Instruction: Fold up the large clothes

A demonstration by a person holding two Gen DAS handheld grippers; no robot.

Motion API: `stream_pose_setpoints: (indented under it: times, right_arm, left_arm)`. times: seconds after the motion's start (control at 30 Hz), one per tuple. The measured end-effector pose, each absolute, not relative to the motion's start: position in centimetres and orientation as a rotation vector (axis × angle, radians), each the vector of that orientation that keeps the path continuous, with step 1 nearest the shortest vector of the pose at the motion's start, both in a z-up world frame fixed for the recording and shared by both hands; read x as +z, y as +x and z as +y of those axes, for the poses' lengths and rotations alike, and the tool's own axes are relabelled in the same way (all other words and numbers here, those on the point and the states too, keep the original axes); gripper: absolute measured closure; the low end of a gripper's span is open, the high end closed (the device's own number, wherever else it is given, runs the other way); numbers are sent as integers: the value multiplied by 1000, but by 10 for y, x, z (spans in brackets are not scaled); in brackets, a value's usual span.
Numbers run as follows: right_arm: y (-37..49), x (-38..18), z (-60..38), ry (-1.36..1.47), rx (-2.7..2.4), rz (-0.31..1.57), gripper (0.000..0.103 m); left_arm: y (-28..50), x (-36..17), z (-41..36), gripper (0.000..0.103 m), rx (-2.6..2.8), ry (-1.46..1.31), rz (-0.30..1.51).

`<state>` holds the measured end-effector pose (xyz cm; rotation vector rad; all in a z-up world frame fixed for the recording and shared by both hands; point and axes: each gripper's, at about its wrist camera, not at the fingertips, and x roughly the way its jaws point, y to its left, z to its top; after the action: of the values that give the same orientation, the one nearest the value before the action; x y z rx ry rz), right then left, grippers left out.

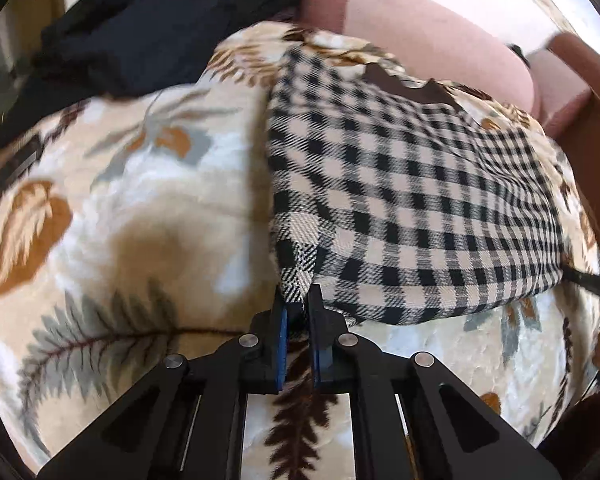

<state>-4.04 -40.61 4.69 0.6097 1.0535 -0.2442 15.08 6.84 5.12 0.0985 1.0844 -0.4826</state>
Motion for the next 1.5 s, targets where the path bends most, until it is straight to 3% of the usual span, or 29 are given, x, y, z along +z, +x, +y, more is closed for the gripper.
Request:
stream_pose_setpoints:
  times: [0.1, 0.2, 0.3, 0.57, 0.7, 1.07, 1.43, 1.5]
  right_arm:
    - [-43, 53, -410, 592, -293, 1049, 72]
    - [-44, 69, -413, 551, -396, 1006, 69]
    - [-44, 86, -425, 587, -505, 920, 61]
    - [-3, 101, -380, 521, -366, 849, 61]
    - [32, 99, -331, 422, -245, 864, 61]
    - [122, 62, -276, 541, 74, 841, 61]
    - [92, 58, -373, 644, -362, 781, 62]
    - [85, 70, -375, 608, -414, 760, 57]
  left_arm:
    - [150, 55, 78, 83, -464, 90, 1073]
    - [150, 66, 92, 73, -400, 78, 1027]
    - [156, 75, 104, 73, -277, 90, 976]
    - [153, 88, 80, 67, -361, 22, 916]
    - [153, 91, 40, 53, -445, 18, 901]
    - [218, 48, -33, 49, -486, -124, 1044]
    - [239, 54, 24, 49, -300, -195, 1012]
    - [237, 58, 40, 49, -245, -192, 996]
